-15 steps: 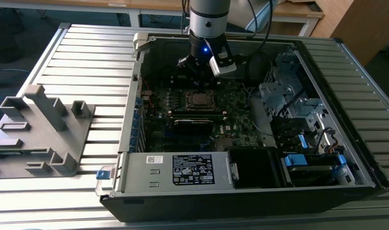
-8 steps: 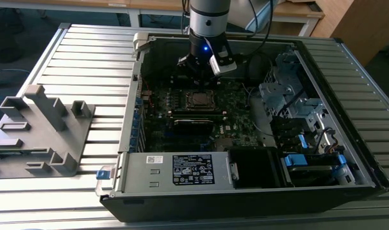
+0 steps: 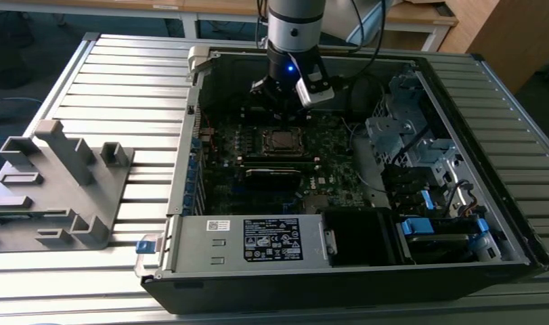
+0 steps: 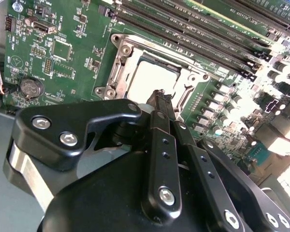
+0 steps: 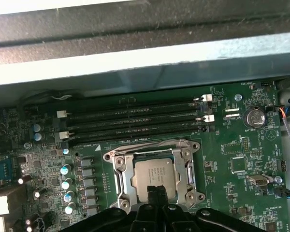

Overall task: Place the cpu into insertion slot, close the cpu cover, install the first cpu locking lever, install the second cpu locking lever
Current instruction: 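Install the second cpu locking lever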

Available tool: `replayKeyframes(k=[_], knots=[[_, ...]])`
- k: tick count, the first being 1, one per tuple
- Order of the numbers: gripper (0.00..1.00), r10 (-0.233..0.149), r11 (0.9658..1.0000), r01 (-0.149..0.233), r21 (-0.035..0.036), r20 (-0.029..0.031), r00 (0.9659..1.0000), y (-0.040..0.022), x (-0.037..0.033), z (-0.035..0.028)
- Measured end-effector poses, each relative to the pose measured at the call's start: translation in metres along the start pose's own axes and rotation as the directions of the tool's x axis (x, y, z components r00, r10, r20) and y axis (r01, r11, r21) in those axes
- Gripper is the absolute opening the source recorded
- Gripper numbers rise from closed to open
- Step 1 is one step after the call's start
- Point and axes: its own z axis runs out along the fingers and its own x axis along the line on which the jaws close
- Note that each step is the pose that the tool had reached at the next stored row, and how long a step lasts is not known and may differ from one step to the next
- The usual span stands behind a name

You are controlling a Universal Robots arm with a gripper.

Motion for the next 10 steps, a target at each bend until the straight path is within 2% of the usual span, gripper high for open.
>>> replayKeyframes(k=[5,10], knots=[[0.1,0.0,1.0,0.0,-0.0002,0.0002,1.0,-0.005,-0.0006,0.0002],[0.1,0.0,1.0,0.0,-0.0002,0.0001,1.0,-0.0133,-0.0017,0.0003]])
